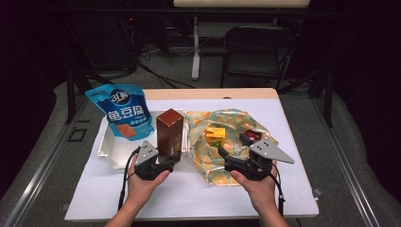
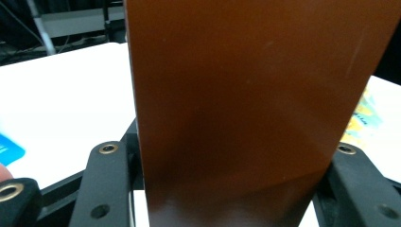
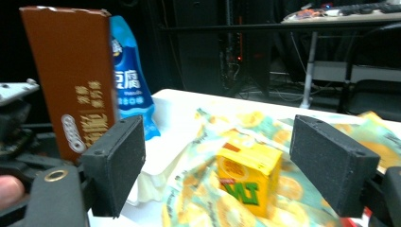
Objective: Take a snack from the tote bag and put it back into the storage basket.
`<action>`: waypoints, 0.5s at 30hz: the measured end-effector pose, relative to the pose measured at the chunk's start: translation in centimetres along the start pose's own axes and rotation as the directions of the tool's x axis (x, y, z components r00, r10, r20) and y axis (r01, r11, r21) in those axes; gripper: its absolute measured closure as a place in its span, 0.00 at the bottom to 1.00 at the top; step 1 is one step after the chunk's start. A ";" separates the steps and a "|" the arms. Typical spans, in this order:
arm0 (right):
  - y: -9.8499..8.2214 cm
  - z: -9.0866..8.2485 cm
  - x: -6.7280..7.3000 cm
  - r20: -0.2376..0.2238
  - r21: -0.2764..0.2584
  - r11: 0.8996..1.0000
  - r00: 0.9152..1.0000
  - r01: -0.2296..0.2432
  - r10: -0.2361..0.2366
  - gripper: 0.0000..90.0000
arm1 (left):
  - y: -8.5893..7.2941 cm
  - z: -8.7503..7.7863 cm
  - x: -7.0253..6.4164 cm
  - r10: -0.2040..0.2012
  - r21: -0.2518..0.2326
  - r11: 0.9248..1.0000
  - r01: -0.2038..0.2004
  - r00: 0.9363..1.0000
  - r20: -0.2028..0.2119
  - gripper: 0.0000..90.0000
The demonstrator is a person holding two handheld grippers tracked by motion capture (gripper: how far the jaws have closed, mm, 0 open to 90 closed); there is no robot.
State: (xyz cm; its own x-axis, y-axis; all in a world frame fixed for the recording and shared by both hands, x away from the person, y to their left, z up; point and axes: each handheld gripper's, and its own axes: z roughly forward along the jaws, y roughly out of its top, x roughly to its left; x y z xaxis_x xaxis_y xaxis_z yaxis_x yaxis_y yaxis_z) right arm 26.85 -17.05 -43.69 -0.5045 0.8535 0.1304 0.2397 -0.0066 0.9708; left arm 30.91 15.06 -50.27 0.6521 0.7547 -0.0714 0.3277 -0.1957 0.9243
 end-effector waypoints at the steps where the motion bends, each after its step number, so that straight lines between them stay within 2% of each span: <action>1: -0.1 -0.1 -0.3 0.007 -0.001 1.000 1.000 0.001 -0.001 0.21 | 0.0 -0.1 0.2 -0.006 0.000 1.000 0.006 1.000 -0.005 0.49; 7: -0.7 -0.9 -1.5 0.037 0.012 1.000 0.999 0.001 -0.002 0.21 | -0.2 -0.7 1.7 -0.037 0.005 0.999 0.038 0.999 -0.033 0.49; 15: -1.5 -1.8 -3.1 0.073 0.024 1.000 0.997 -0.004 0.003 0.22 | -0.4 -0.9 3.6 -0.067 0.040 0.997 0.070 0.995 -0.068 0.49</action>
State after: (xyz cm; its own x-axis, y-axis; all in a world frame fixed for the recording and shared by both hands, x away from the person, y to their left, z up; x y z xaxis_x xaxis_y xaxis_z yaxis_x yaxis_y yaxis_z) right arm 26.52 -20.59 -45.18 -0.4418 0.8893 0.1178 0.2620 0.0023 0.9651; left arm 32.53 18.40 -50.62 0.5805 0.8072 -0.1071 0.3996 -0.1678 0.9012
